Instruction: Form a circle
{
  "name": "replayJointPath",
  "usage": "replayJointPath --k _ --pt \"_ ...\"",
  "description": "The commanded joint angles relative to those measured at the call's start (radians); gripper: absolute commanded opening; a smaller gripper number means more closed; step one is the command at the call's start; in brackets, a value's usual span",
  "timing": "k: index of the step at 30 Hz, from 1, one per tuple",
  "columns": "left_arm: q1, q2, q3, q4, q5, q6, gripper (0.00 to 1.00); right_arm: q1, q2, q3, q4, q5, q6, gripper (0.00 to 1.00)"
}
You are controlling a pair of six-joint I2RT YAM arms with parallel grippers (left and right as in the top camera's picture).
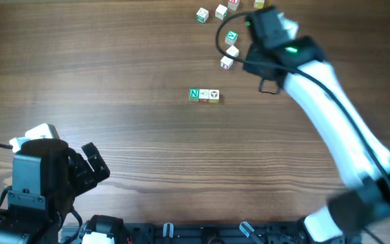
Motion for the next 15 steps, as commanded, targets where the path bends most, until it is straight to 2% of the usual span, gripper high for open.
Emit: replayJointPath --k 1,2,9,15 --pt "0.006 -0.002 -0.005 0.002 -0.016 -0.013 1.0 0.004 -0.265 0.014 -0.109 0.061 -0.025 0.9" --pt "0.006 -0.002 -0.005 0.002 -0.016 -0.013 1.0 0.004 -0.335 0.014 -0.135 0.059 -0.047 1.0" --pt "0.006 -0.002 -0.005 0.002 -0.016 -0.013 1.0 0.004 -0.657 0.014 -0.189 0.052 -0.066 1.0" --pt "0.006 -0.002 -0.005 0.002 -0.016 -0.013 1.0 0.004 -0.842 0.014 -0.212 0.06 -0.079 0.99"
